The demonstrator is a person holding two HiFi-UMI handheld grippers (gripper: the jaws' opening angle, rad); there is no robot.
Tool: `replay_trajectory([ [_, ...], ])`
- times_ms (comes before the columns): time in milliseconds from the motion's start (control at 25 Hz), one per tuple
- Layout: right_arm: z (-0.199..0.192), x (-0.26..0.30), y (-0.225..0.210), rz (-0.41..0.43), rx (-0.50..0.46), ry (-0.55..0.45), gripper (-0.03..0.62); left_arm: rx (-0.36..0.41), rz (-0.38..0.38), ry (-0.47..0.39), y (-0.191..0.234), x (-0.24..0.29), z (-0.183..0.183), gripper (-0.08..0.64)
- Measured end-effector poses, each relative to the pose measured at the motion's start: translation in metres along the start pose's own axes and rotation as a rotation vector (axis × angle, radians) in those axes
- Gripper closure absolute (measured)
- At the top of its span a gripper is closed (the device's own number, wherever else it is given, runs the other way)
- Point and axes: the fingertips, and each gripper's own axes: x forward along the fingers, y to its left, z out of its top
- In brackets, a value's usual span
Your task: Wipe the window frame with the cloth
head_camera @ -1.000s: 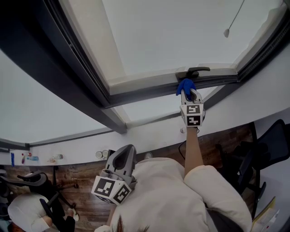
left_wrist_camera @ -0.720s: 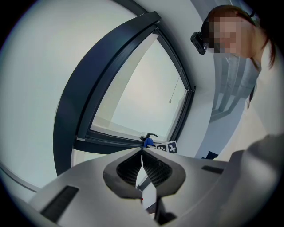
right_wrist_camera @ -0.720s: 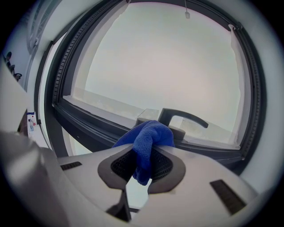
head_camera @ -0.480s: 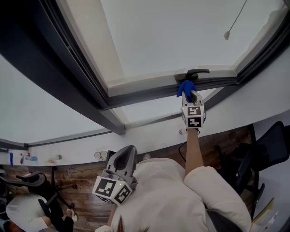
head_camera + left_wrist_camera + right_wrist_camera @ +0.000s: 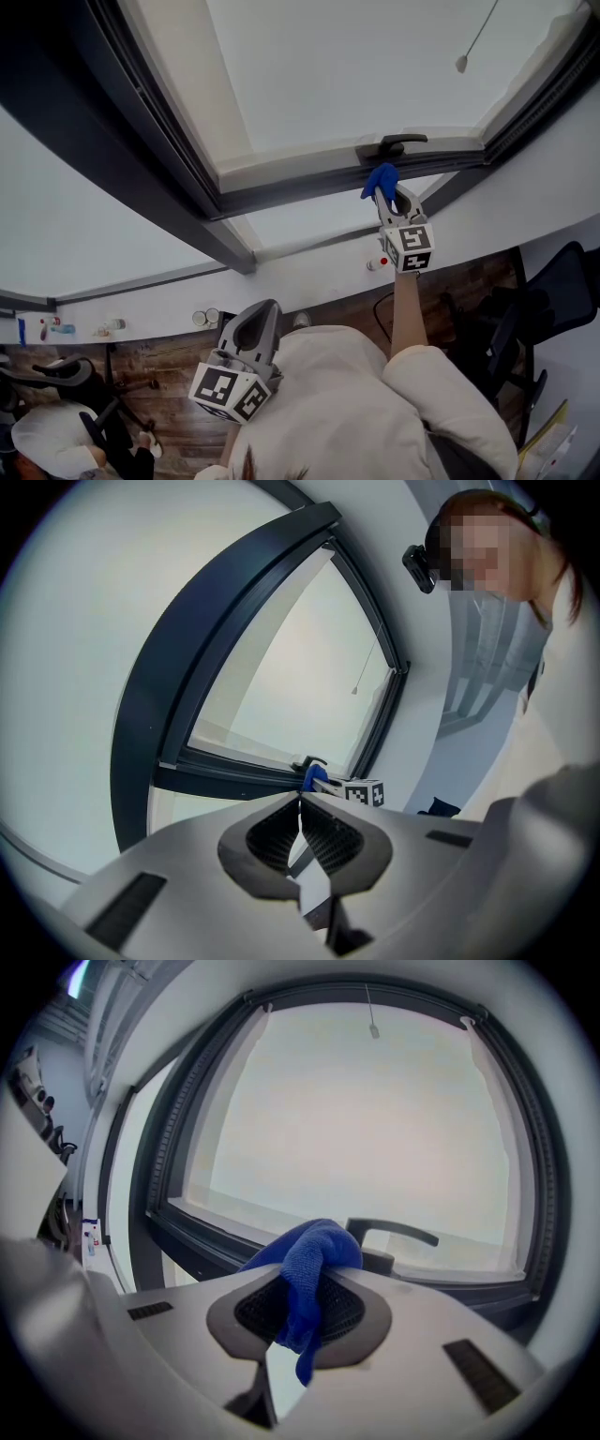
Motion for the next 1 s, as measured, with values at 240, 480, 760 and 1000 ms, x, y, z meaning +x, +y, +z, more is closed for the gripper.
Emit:
replay_trajectory([
  [240,0.016,-0.064,0.027,0.026,0.136,-0.026,0.535,0.063,-0.046,-0.032,0.005,-0.017,0.014,0.549],
  [480,0.040,-0.149,0.045,-0.075,0.021,-0.010,0.535,0.100,-0.037,-0.071,0.017,-0.037,0.039,0.549],
  [760,0.053,-0.223,0.079,-0.096,0.053,-0.016,0.535,0.114,-0.029,-0.012,0.030,-0.068,0.032,0.549],
  [1000,0.045,-0.241,0.091,-0.135,-0.052,0.078,0.535,0.092,-0.041,0.016,0.030,-0.074,0.015,0.549],
])
